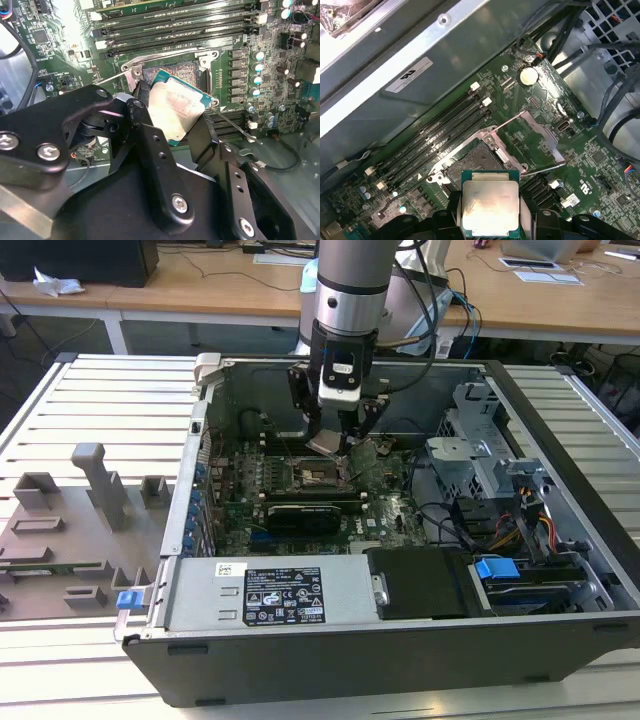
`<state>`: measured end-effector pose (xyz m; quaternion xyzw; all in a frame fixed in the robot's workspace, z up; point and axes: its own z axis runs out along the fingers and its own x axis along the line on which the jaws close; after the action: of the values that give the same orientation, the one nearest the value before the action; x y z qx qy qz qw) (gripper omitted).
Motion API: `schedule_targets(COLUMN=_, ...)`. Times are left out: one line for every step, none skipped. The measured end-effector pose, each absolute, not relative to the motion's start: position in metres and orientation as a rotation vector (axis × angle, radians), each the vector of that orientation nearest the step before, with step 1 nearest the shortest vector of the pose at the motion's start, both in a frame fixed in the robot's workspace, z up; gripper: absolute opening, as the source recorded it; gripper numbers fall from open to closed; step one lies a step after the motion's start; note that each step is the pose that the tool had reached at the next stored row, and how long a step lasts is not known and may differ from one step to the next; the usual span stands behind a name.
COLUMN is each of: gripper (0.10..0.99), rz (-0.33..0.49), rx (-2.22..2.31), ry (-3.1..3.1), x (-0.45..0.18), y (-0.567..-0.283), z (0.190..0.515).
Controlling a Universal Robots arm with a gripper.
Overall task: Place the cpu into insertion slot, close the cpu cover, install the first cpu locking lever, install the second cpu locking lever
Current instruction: 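Place the cpu into insertion slot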
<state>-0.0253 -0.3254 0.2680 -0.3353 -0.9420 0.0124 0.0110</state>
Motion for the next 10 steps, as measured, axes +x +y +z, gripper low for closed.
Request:
schedule_targets(gripper=0.545, rz=0.039, rx=-1.068, ry=-2.931, x=-0.0252, y=-0.3254, z=0.2680)
schedule_targets(gripper=0.545, rz=0.040, rx=-1.079, ry=-2.927, x=-0.0253, y=-0.3254, z=0.2680)
schedule_targets(gripper=0.545, rz=0.040, rx=-1.086, ry=-2.924, x=-0.0252, y=-0.3254, z=0.2680)
schedule_targets(gripper=0.545, rz=0.041, rx=-1.101, ry=-2.919, x=-0.0253, y=-0.3254, z=0.2680)
schedule_targets(gripper=0.545, rz=0.041, rx=-1.116, ry=-2.913, x=-0.0253, y=-0.3254, z=0.2680)
schedule_targets(gripper=0.545, rz=0.042, rx=-1.125, ry=-2.910, x=-0.0253, y=-0.3254, z=0.2681)
schedule_targets(gripper=0.545, rz=0.042, rx=-1.133, ry=-2.906, x=-0.0253, y=-0.3254, z=0.2680)
schedule_targets(gripper=0.545, rz=0.042, rx=-1.146, ry=-2.902, x=-0.0253, y=-0.3254, z=0.2680)
schedule_targets(gripper=0.545, rz=0.042, rx=-1.152, ry=-2.899, x=-0.0252, y=-0.3254, z=0.2680)
schedule_targets(gripper=0.545, rz=0.043, rx=-1.162, ry=-2.895, x=-0.0253, y=-0.3254, z=0.2680)
